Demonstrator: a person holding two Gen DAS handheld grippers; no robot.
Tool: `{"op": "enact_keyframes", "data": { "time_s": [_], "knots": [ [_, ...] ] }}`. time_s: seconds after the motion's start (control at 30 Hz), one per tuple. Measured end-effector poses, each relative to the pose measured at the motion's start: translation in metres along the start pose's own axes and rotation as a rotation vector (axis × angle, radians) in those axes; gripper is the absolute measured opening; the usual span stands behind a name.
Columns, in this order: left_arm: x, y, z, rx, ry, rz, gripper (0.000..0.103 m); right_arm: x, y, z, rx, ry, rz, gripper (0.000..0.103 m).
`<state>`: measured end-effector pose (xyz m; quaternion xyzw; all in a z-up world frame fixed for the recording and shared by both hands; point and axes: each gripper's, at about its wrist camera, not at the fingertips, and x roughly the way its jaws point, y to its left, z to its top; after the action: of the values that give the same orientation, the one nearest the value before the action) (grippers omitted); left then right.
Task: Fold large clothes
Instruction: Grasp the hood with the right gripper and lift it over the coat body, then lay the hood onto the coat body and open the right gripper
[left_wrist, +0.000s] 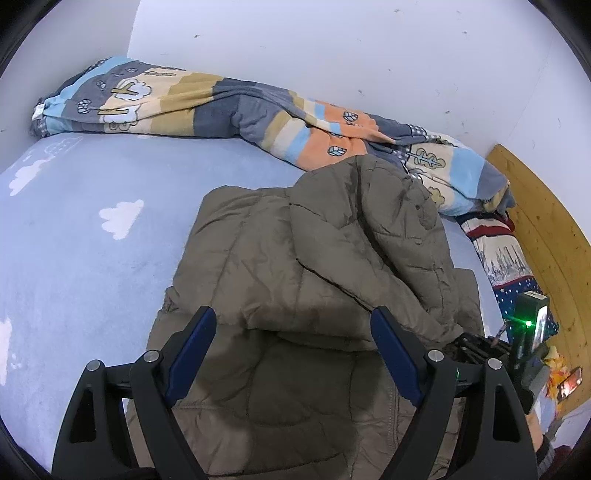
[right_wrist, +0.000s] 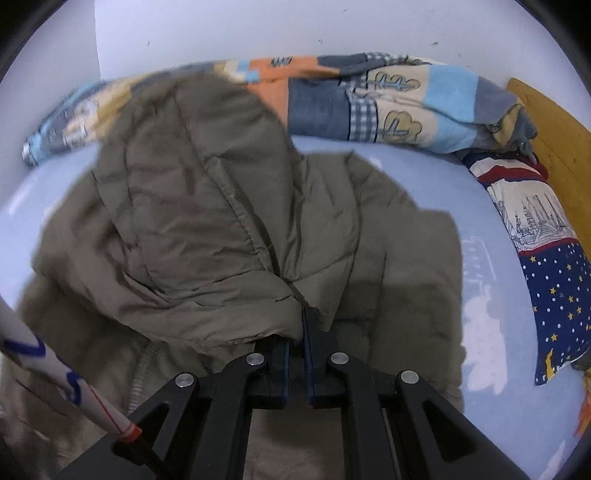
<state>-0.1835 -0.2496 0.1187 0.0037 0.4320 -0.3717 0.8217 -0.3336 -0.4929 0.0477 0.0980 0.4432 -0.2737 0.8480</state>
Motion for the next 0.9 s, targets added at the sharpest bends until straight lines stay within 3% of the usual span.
{"op": "enact_keyframes", "data": {
  "time_s": [0.2,0.4,0.53,0.6,0.9],
  "knots": [
    [0.021,-0.014,0.011,0.006,0.033,-0.064,0.085,0.008,-0.012,-0.008,0.052,-0.021,0.045,0.007],
    [0.045,-0.065,0.025,0.133,-0.007,-0.095,0.085,0.008,-0.015,-0.008,0.05,-0.012,0.087,0.008],
    [0.098,-0.064,0.027,0.159,0.06,0.047,0.085,0.003,-0.019,-0.011,0.043,-0.025,0.106,0.008],
    [0.128,-0.054,0.016,0.213,0.141,0.205,0.085,0.001,-0.019,-0.012,0.045,-0.026,0.11,0.008],
    [0.127,-0.027,0.0,0.195,0.136,0.17,0.087,-0.017,-0.016,-0.005,-0.031,-0.015,0.146,0.015]
  ]
}}
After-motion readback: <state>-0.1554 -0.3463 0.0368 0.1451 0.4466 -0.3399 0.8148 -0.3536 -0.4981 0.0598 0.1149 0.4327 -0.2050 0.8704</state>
